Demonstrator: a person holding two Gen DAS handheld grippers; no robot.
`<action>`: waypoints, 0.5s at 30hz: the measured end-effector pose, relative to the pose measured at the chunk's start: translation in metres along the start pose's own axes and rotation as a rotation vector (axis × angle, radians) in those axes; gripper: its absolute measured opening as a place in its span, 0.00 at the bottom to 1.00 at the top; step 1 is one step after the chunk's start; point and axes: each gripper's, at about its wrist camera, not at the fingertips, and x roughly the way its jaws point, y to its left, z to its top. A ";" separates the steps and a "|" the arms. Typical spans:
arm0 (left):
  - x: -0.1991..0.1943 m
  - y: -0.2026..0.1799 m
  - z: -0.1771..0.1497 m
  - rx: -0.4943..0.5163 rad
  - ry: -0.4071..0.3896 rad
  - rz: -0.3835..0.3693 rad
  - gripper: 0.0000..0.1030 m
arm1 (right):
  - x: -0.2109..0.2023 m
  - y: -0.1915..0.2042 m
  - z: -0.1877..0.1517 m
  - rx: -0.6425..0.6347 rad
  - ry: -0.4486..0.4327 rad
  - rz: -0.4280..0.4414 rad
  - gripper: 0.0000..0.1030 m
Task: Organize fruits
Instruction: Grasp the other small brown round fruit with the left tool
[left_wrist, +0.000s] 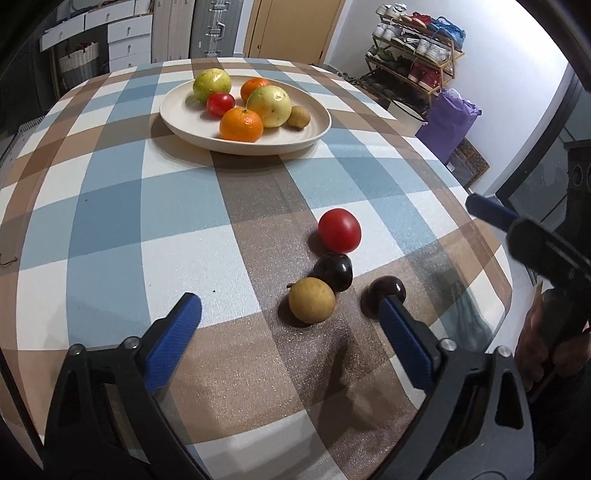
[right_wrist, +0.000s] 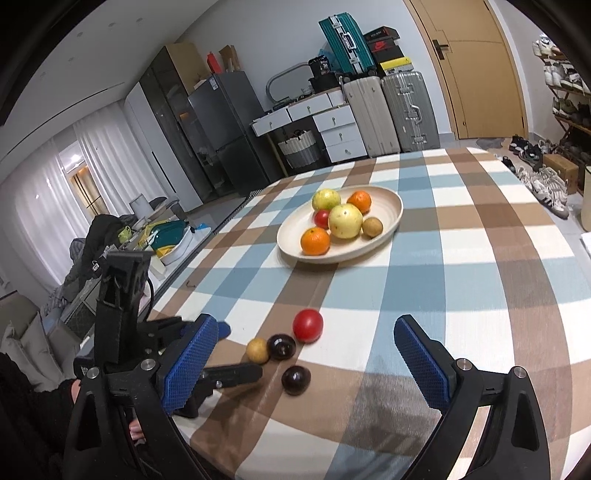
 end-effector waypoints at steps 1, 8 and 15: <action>0.000 -0.001 0.000 0.005 -0.005 0.003 0.90 | 0.000 -0.001 -0.002 0.005 0.006 -0.002 0.95; 0.000 -0.008 -0.001 0.071 -0.006 0.021 0.64 | 0.000 -0.008 -0.011 0.030 0.022 -0.010 0.95; -0.002 -0.009 -0.002 0.089 -0.014 0.004 0.23 | -0.003 -0.007 -0.013 0.024 0.019 -0.015 0.95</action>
